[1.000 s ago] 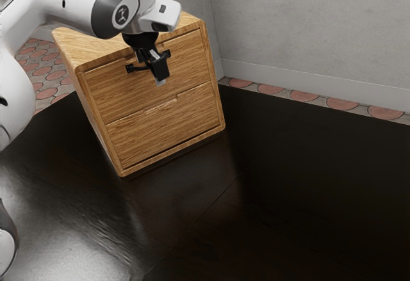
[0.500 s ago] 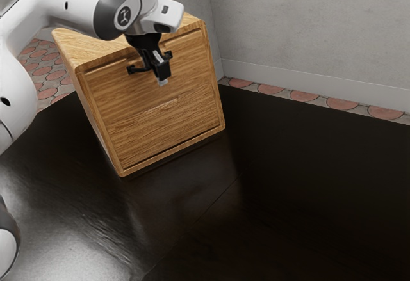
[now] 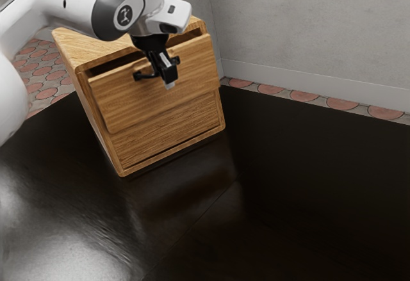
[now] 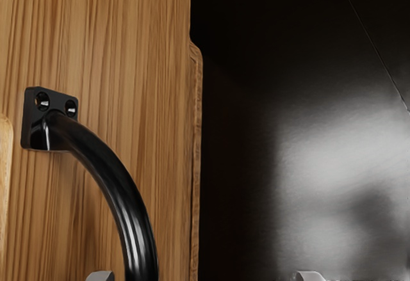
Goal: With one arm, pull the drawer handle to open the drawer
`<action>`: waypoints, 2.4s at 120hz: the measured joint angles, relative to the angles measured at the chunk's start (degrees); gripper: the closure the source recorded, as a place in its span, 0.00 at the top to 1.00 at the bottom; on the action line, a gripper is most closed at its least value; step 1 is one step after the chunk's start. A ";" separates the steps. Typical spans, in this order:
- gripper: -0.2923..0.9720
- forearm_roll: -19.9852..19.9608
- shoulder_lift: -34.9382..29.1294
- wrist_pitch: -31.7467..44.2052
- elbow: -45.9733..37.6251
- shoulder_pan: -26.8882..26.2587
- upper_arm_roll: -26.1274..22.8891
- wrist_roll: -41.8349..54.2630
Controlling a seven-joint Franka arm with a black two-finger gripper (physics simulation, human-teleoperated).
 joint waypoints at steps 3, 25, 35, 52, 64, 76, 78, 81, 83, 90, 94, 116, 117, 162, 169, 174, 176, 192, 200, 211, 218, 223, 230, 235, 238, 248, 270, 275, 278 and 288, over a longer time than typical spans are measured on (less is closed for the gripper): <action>0.49 0.00 -0.26 0.00 -0.28 -0.21 0.00 -0.08; 0.49 -0.02 -2.30 -0.01 -2.65 -1.64 -0.02 -0.81; 0.48 -0.01 -3.02 -0.01 -3.46 -2.35 0.01 -1.19; 0.49 0.03 -3.79 0.00 -4.75 -3.82 0.03 -1.87; 0.48 0.00 -4.35 -0.11 -5.64 -4.31 -0.05 -2.34; 0.48 -0.02 -5.16 -0.31 -6.39 -4.51 -0.08 -2.74; 0.48 -0.02 -5.30 -0.35 -6.53 -4.62 -0.08 -2.81; 0.48 -0.02 -5.50 -0.42 -6.72 -4.85 -0.08 -2.90; 0.48 -0.02 -5.61 -0.46 -6.82 -4.98 -0.09 -2.97; 0.48 -0.01 -5.80 -0.58 -7.12 -5.15 -0.17 -3.22; 0.49 0.01 -5.84 -0.63 -7.26 -5.19 -0.23 -3.36; 0.49 -0.06 -6.51 -0.82 -8.51 -5.16 -0.96 -4.22; 0.49 -0.06 -6.55 -0.82 -8.56 -5.17 -1.02 -4.27; 0.46 -0.15 -9.00 -0.95 -12.06 -5.18 -3.73 -6.54; 0.46 -0.17 -9.30 -0.95 -12.45 -5.23 -4.03 -6.85; 0.46 -0.18 -9.48 -0.96 -12.69 -5.26 -4.25 -7.08; 0.47 -0.18 -9.60 -0.96 -12.85 -5.28 -4.34 -7.18; 0.46 -0.19 -10.61 -0.97 -14.09 -5.05 -5.32 -7.92; 0.47 -0.18 -10.94 -0.97 -14.54 -5.03 -5.74 -8.26; 0.47 -0.14 -11.20 -0.97 -14.92 -5.06 -6.38 -8.75; 0.47 -0.11 -11.24 -0.96 -15.06 -5.17 -6.69 -9.03; 0.47 -0.10 -11.27 -0.97 -15.13 -5.16 -7.00 -9.24; 0.47 -0.08 -11.33 -0.99 -15.21 -5.15 -7.46 -9.55; 0.47 -0.07 -11.44 -0.99 -15.42 -5.09 -7.84 -9.79; 0.47 -0.07 -11.61 -1.00 -15.58 -5.03 -8.13 -9.94; 0.46 -0.05 -12.42 -1.02 -16.33 -5.11 -8.83 -10.40; 0.46 -0.04 -13.41 -1.05 -17.32 -5.33 -10.07 -11.45; 0.47 0.00 -13.44 -1.05 -17.42 -5.40 -10.26 -11.68; 0.47 0.08 -13.45 -1.05 -17.45 -5.45 -10.32 -11.81; 0.47 0.28 -13.38 -1.04 -17.49 -5.50 -10.48 -12.20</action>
